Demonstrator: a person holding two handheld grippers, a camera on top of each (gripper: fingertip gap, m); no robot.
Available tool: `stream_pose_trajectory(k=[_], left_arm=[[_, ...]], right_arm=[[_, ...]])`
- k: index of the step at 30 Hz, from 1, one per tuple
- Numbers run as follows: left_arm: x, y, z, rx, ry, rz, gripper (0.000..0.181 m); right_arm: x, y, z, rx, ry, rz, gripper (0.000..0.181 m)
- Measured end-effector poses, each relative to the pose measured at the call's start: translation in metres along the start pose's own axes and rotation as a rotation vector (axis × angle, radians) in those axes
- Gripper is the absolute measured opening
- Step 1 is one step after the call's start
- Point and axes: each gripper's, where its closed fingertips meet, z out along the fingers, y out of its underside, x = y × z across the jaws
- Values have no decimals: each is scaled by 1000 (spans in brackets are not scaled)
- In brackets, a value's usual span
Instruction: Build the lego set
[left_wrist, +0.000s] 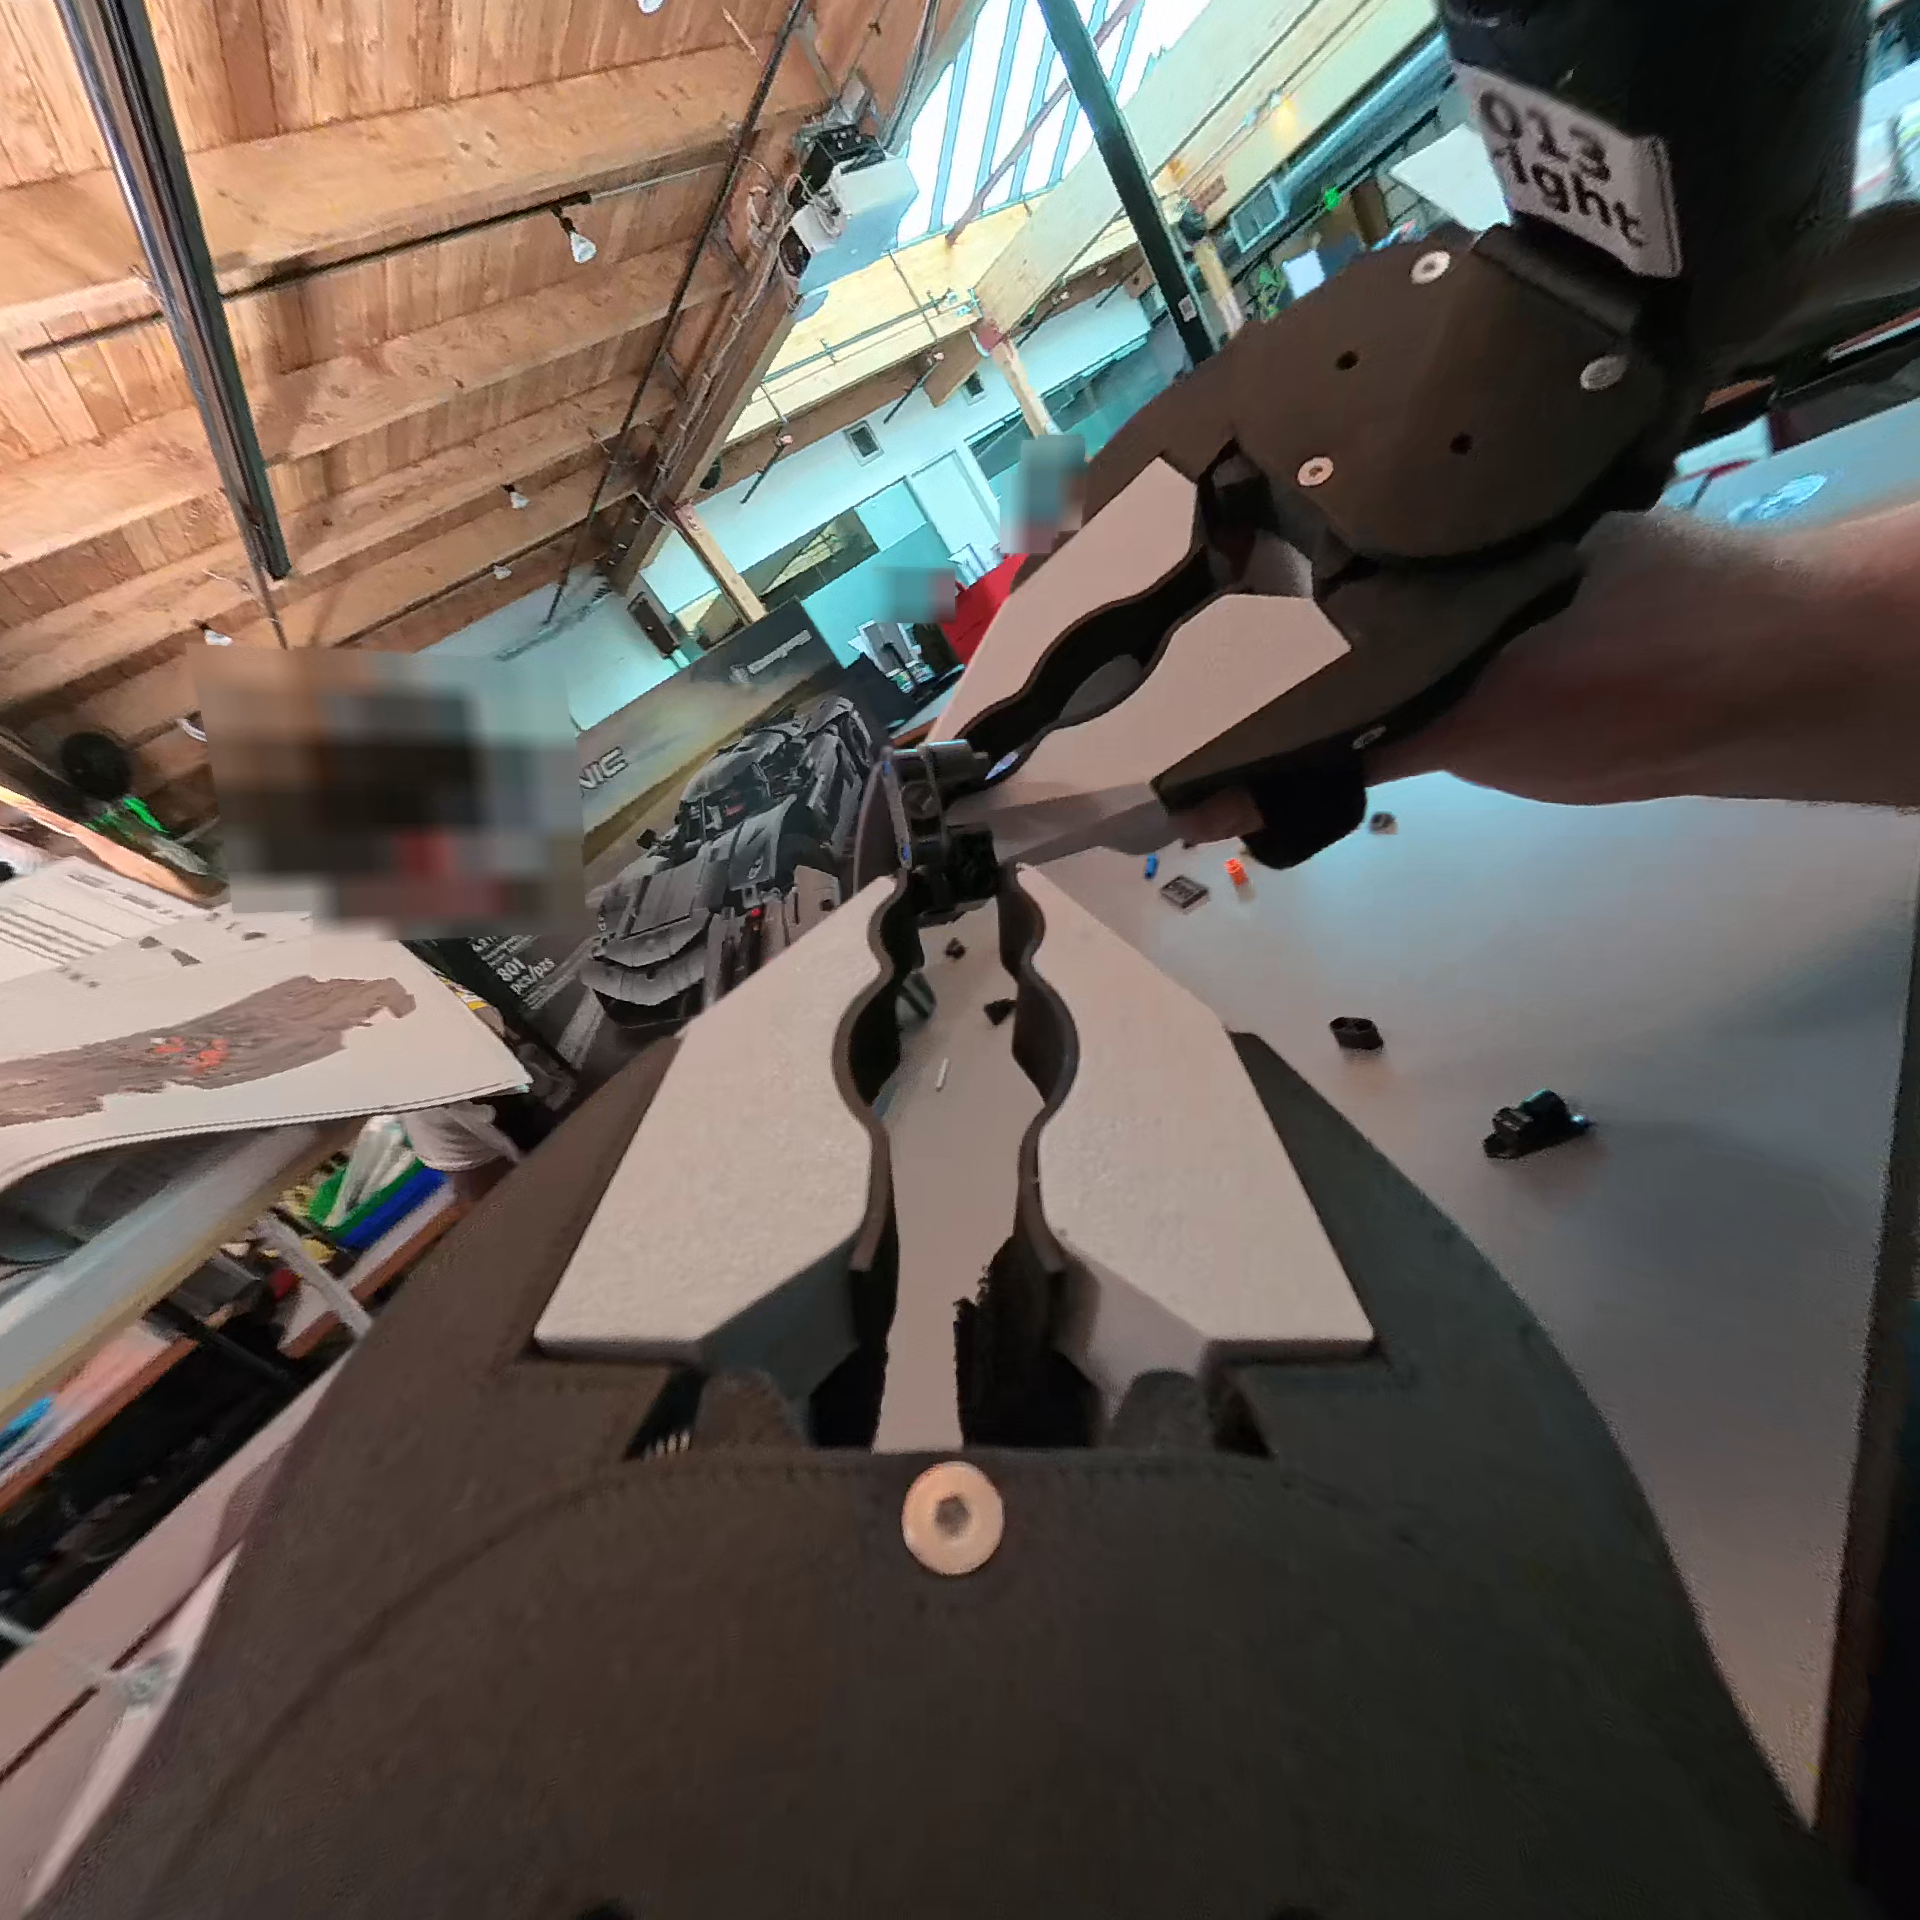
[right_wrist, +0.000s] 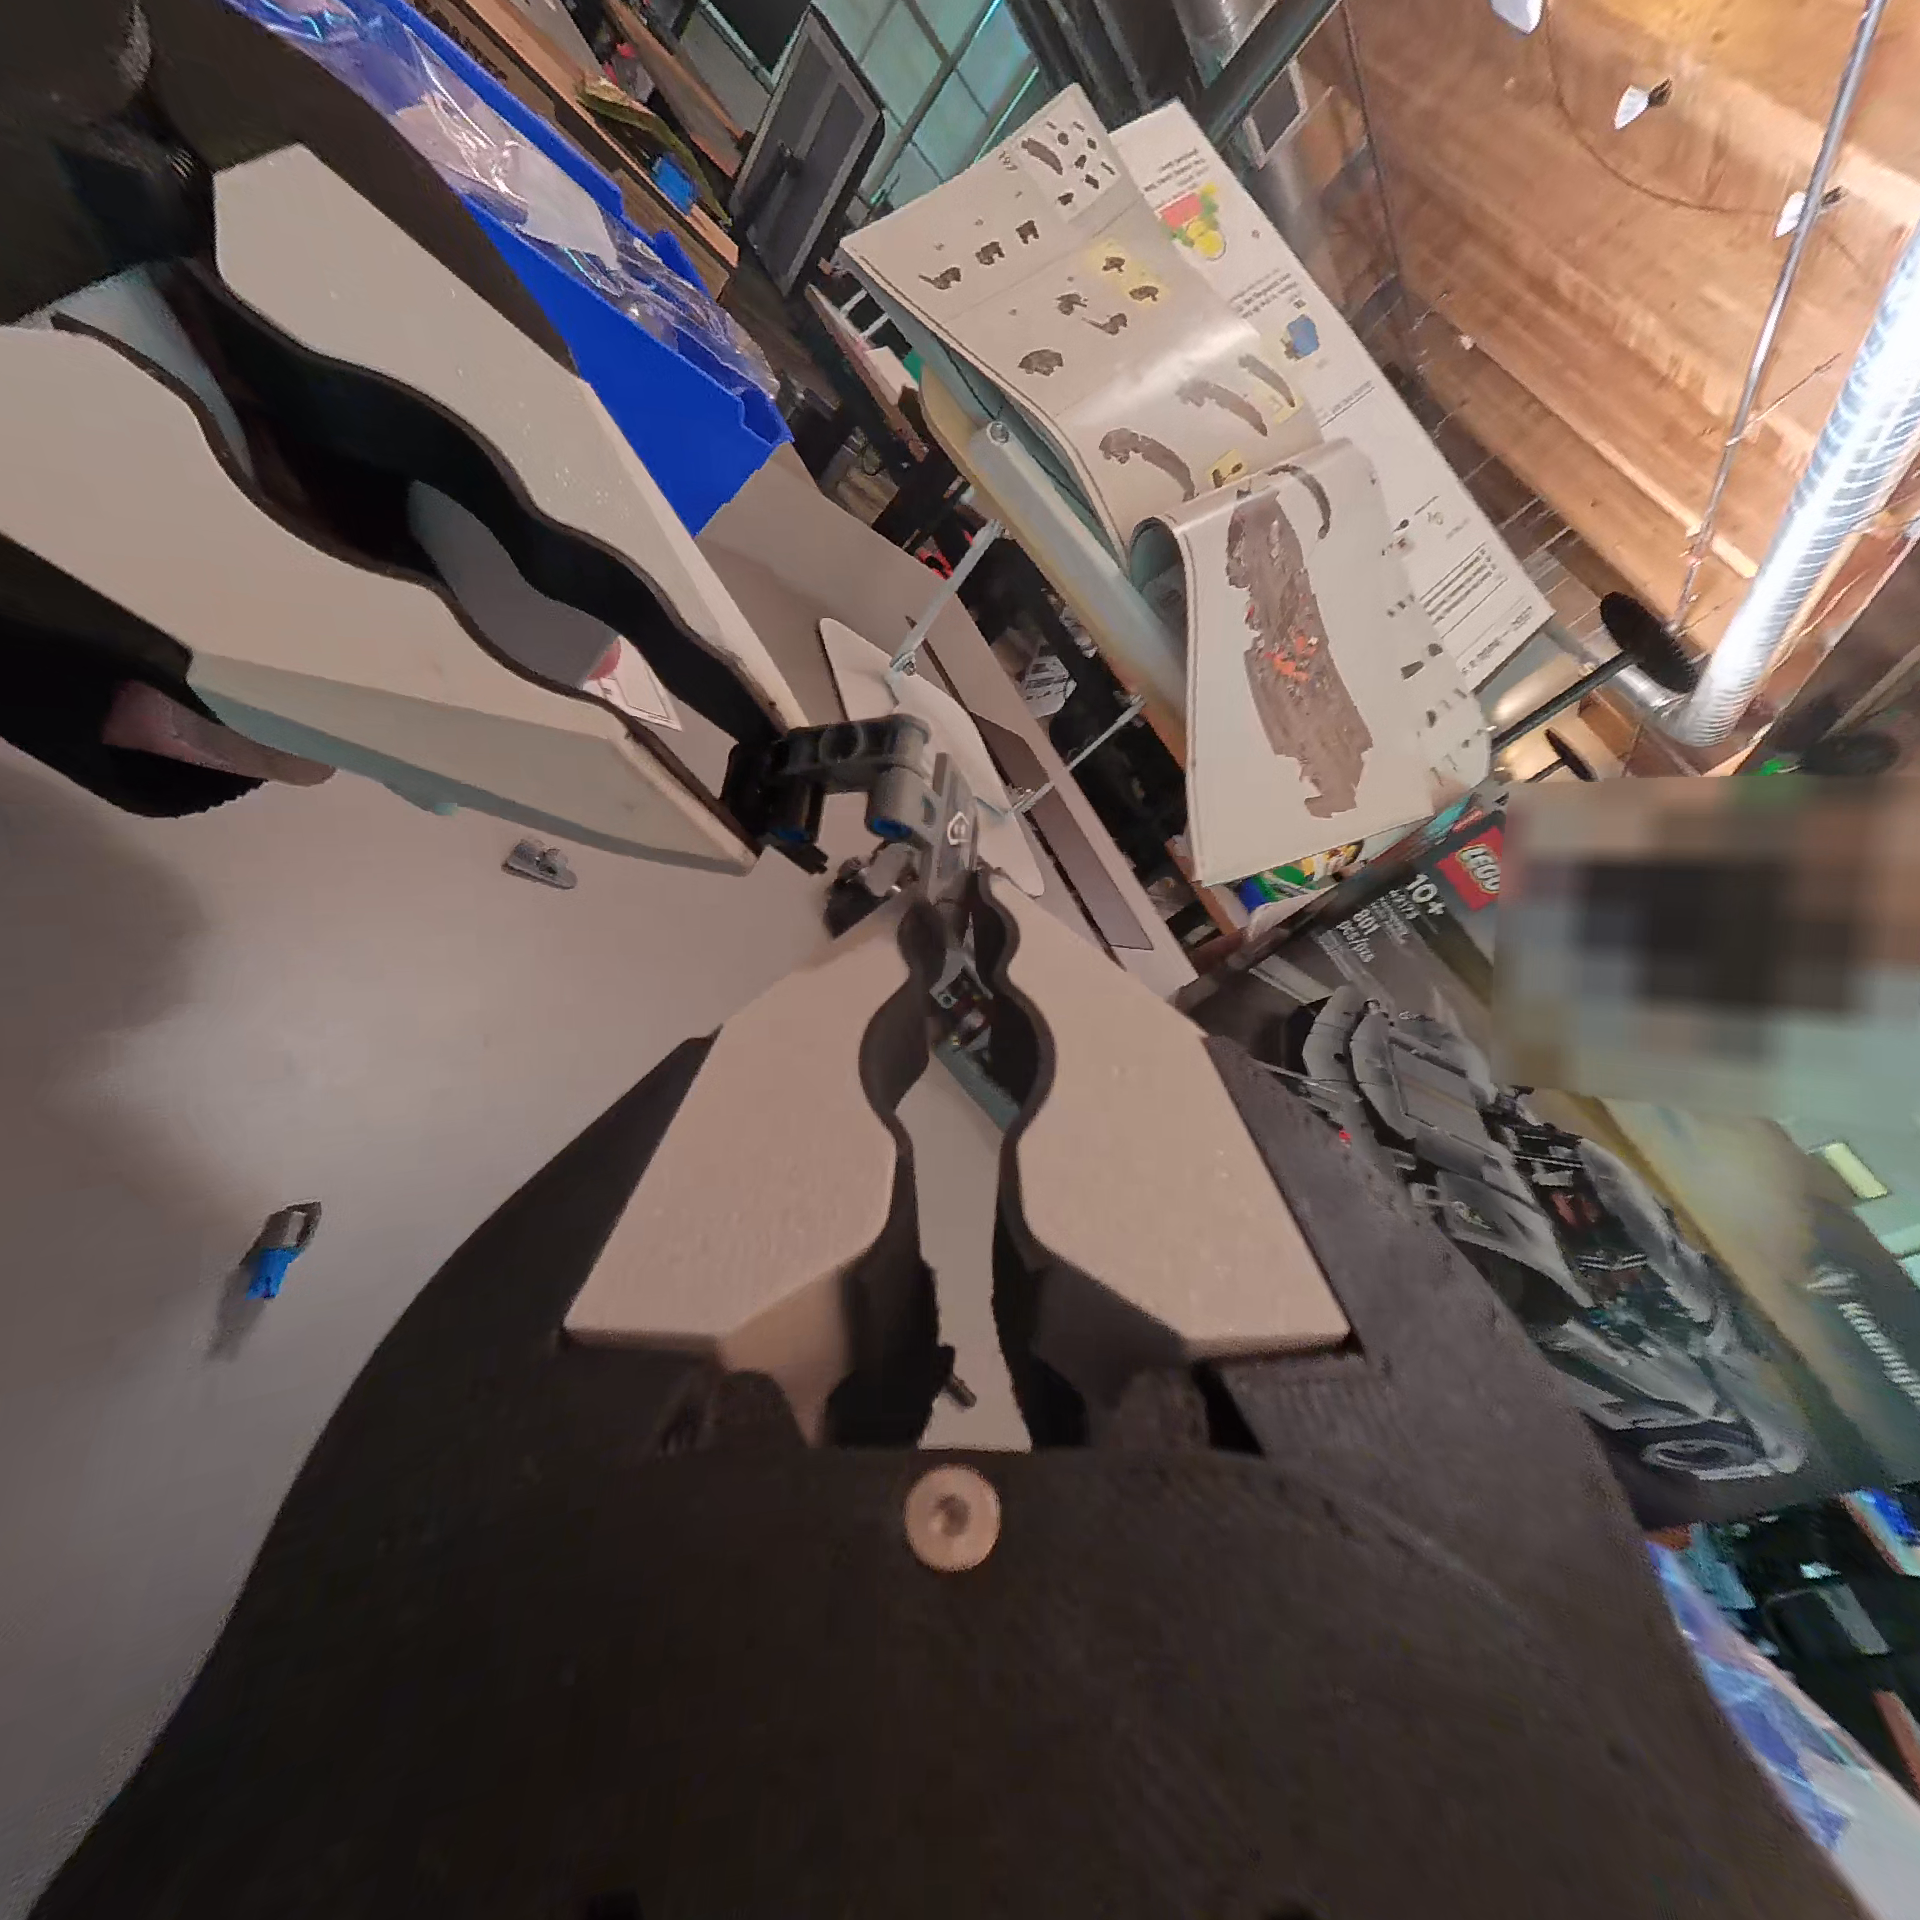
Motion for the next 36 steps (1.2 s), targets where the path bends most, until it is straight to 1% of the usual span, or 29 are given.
stream_pose_trajectory(k=[3, 7, 14, 19, 25, 29, 36], left_arm=[[2, 1, 1, -20, -27, 70, 13], [3, 4, 2, -19, -10, 36, 13], [3, 3, 1, -12, -11, 41, 13], [2, 11, 3, -43, -6, 6, 18], [5, 10, 5, -35, 16, -12, 22], [9, 11, 6, -41, 39, -24, 18], [11, 15, 7, -49, 85, -98, 16]], right_arm=[[2, 0, 0, -7, 33, -43, 1], [3, 2, -1, -29, 45, -86, 1], [5, -2, -2, -53, 79, -164, 1], [12, 3, -5, -112, 119, -211, 0], [10, 7, -6, -164, 123, -286, 0], [4, 8, -3, -181, 120, -326, 1], [3, 12, -3, -214, 129, -371, 0]])
